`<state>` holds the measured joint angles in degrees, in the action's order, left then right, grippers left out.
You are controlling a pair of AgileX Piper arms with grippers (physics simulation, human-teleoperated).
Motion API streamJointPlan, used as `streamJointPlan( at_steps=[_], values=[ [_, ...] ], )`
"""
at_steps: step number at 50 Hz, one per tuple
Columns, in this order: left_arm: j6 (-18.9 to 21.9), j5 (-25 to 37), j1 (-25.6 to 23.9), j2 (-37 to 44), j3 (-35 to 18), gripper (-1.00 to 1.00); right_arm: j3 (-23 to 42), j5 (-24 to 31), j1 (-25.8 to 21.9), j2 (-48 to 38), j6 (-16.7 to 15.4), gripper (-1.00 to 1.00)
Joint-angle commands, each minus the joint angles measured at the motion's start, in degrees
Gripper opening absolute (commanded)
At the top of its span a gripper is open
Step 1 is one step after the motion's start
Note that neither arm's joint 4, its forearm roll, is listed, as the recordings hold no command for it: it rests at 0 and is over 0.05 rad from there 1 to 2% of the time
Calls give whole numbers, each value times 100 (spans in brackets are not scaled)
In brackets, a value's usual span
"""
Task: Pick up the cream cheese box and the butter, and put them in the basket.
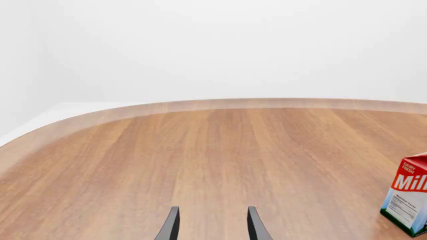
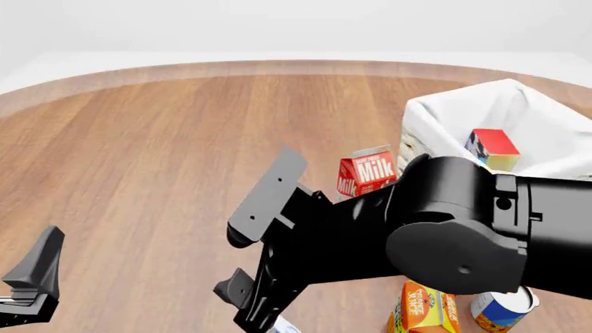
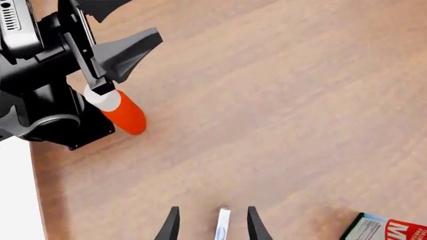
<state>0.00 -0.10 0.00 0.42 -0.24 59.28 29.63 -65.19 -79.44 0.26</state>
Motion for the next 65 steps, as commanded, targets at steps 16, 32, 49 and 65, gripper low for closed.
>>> streamJointPlan(
  at_steps=[16,32,49,65],
  values=[
    [0,0,0,0,0,100,-390,-317,48,-59,251,100],
    [0,0,0,0,0,100,-440,-249,174,90,253,100],
    [0,0,0,0,0,100,-520,-436,45,-252,324,100],
    [0,0,0,0,0,100,-840,-605,255,-177,302,100]
  ],
)
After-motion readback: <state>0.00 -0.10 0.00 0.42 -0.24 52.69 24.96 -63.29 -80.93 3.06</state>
